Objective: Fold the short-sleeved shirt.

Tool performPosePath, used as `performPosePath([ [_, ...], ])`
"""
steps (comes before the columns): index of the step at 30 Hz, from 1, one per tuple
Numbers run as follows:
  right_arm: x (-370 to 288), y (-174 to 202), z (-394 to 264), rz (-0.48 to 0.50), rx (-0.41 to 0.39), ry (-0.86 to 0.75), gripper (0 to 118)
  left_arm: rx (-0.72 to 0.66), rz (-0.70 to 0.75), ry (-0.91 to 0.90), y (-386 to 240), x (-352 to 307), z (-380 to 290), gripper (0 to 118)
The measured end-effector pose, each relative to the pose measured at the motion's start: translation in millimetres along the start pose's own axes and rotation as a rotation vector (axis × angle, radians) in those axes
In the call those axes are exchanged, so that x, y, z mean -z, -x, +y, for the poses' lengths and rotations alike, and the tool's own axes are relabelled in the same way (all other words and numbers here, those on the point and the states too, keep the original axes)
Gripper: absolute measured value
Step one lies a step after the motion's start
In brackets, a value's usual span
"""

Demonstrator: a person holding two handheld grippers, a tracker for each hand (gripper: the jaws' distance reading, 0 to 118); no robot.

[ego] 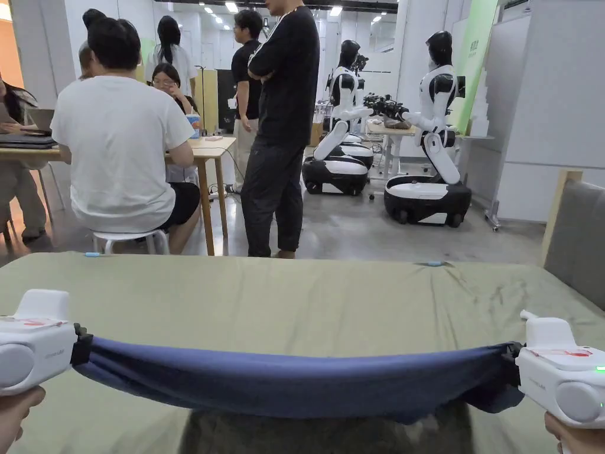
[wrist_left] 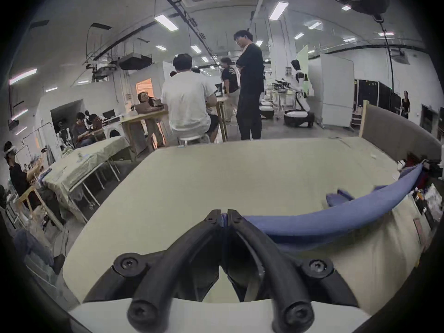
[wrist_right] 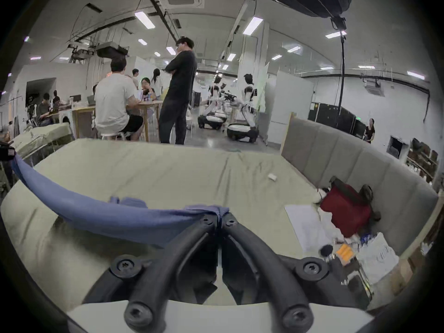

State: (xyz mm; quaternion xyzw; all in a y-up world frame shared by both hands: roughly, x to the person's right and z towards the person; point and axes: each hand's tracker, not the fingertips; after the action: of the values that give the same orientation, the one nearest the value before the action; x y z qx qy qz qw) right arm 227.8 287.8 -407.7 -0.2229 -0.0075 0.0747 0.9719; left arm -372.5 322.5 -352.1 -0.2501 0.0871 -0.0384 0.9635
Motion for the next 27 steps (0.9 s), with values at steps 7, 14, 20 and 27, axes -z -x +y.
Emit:
performPosePath([
  [7,-40.6,16.6,-129.1,0.073,-0.051,0.233,2,-0.07,-0.066,0.227,20.5,-43.1,-143.0,1],
  [14,-40.7,21.7,-161.0,0.092,-0.002,0.256,76,-0.099,0.001,0.203,13.9,-52.4,-178.1,82],
  [20,-67.4,77.9,-79.0,0.159,0.042,0.077,109,-0.019,-0.008,-0.035,-50.6,-73.4,-112.0,117],
  [27,-89.8,156.9,-38.9,0.234,0.029,-0.009,64,0.057,-0.119,-0.105,-130.7,-80.3,-71.6,76],
])
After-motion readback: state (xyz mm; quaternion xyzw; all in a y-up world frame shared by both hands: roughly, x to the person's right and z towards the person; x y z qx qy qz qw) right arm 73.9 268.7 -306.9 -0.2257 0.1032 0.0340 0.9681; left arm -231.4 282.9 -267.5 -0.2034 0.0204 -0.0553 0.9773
